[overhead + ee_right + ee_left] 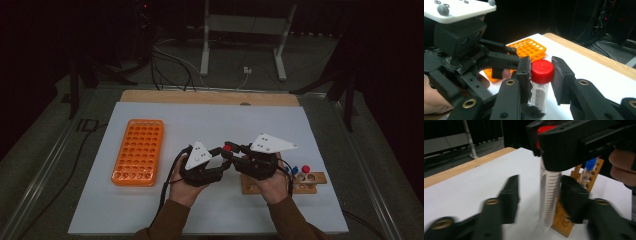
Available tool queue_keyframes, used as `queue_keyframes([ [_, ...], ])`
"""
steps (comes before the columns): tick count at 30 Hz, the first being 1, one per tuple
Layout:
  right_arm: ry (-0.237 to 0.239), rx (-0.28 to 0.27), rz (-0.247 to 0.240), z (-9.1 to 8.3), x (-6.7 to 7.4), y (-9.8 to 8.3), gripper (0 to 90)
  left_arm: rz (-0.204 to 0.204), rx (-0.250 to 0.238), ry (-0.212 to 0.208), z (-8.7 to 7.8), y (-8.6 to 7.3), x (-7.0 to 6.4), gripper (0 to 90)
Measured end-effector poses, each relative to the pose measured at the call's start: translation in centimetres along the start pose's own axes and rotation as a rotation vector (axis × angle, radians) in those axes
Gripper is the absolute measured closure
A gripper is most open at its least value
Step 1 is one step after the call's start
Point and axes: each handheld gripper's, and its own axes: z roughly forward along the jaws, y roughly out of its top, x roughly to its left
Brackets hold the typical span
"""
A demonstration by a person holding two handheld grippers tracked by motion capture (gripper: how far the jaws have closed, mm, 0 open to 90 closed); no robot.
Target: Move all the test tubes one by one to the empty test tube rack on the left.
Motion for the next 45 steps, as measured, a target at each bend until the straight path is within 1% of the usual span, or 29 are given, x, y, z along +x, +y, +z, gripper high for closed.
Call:
queue_keyframes([
  [1, 0.000, 0.000, 0.000, 0.0, 0.0, 0.0, 70.3, 0.007, 0.002, -0.007, 0.0, 0.0, 0.0, 54.8],
  [2, 0.009, -0.002, 0.005, 0.0, 0.0, -0.1, 70.3, 0.007, 0.001, -0.014, 0.0, 0.0, -0.1, 64.2],
  [3, 0.009, -0.002, 0.005, 0.0, 0.0, -0.1, 70.3, 0.008, -0.003, -0.021, 0.0, 0.0, -0.1, 64.2],
  [4, 0.009, -0.004, 0.004, 0.0, 0.0, -0.2, 70.3, 0.007, -0.007, -0.030, 0.0, 0.0, -0.1, 72.9],
  [8, 0.012, 0.002, 0.011, -0.1, -0.2, -0.3, 70.1, 0.022, 0.001, -0.028, 0.2, -0.1, -0.4, 74.5],
  [10, 0.014, 0.002, 0.012, -0.2, -0.3, -0.4, 68.4, 0.024, 0.000, -0.018, 0.2, -0.1, -0.5, 74.8],
  [11, 0.009, -0.011, 0.022, -0.5, -0.5, -0.4, 58.6, 0.021, 0.001, -0.016, 0.2, -0.1, -0.4, 74.8],
  [12, 0.010, -0.021, 0.027, -0.8, -0.7, -0.4, 53.0, 0.018, 0.001, -0.011, 0.1, -0.1, -0.3, 74.8],
  [13, 0.010, -0.021, 0.027, -0.8, -0.7, -0.4, 53.0, 0.017, 0.002, -0.005, 0.1, -0.1, -0.2, 74.8],
  [14, 0.005, -0.029, 0.037, -1.1, -0.8, -0.4, 46.6, 0.010, -0.001, -0.002, 0.0, -0.2, -0.1, 74.8],
  [15, -0.030, -0.038, 0.042, -1.6, -1.1, -0.4, 35.3, 0.007, -0.002, 0.001, -0.1, -0.2, 0.0, 74.8],
  [16, -0.052, -0.038, 0.037, -1.9, -1.3, -0.5, 31.1, 0.006, -0.002, 0.007, -0.2, -0.3, 0.1, 74.8],
  [17, -0.052, -0.038, 0.037, -1.9, -1.3, -0.5, 31.1, 0.004, -0.002, 0.013, -0.4, -0.3, 0.2, 74.8],
  [18, -0.072, -0.038, 0.032, -2.2, -1.5, -0.5, 27.4, 0.003, -0.005, 0.018, -0.5, -0.4, 0.4, 74.8],
  [19, -0.106, -0.040, 0.038, -2.7, -1.9, -0.8, 22.3, -0.003, -0.008, 0.022, -0.6, -0.5, 0.5, 74.8],
  [20, -0.122, -0.037, 0.041, -3.0, -2.2, -0.9, 20.1, -0.007, -0.010, 0.026, -0.8, -0.5, 0.6, 74.8],
  [21, -0.122, -0.037, 0.041, -3.0, -2.2, -0.9, 20.1, -0.007, -0.011, 0.032, -1.0, -0.6, 0.7, 74.8],
  [22, -0.139, -0.038, 0.041, -3.3, -2.4, -1.1, 17.7, -0.007, -0.009, 0.040, -1.1, -0.6, 0.8, 74.8],
  [23, -0.169, -0.038, 0.044, -4.0, -2.9, -1.5, 14.7, -0.008, -0.010, 0.046, -1.3, -0.7, 1.0, 74.8],
  [24, -0.169, -0.038, 0.044, -4.0, -2.9, -1.5, 14.7, -0.008, -0.010, 0.051, -1.5, -0.7, 1.1, 74.8],
  [25, -0.187, -0.045, 0.057, -4.6, -3.4, -1.8, 10.2, -0.010, -0.014, 0.058, -1.7, -0.8, 1.2, 74.8],
  [26, -0.187, -0.045, 0.057, -4.6, -3.4, -1.8, 10.2, -0.009, -0.016, 0.064, -1.9, -0.9, 1.4, 74.8],
  [27, -0.198, -0.045, 0.060, -5.0, -3.7, -1.9, 7.9, -0.012, -0.018, 0.069, -2.1, -0.9, 1.5, 74.8],
  [28, -0.226, -0.043, 0.058, -5.6, -4.1, -2.2, 3.3, -0.013, -0.021, 0.075, -2.3, -0.9, 1.6, 74.8],
  [29, -0.226, -0.043, 0.058, -5.6, -4.1, -2.2, 3.3, -0.012, -0.024, 0.081, -2.5, -1.0, 1.7, 74.8],
  [30, -0.241, -0.042, 0.056, -5.9, -4.2, -2.3, 2.6, -0.014, -0.025, 0.085, -2.7, -1.0, 1.8, 74.8],
  [35, -0.281, -0.064, 0.063, -7.6, -5.1, -2.9, 1.2, -0.028, -0.034, 0.117, -3.9, -1.4, 2.7, 74.8],
  [40, -0.327, -0.078, 0.087, -9.3, -6.3, -3.7, 1.0, -0.034, -0.037, 0.159, -5.5, -1.9, 3.7, 74.7],
  [45, -0.362, -0.090, 0.109, -10.6, -7.0, -4.5, 1.0, -0.049, -0.047, 0.207, -7.4, -2.5, 4.9, 74.6],
])
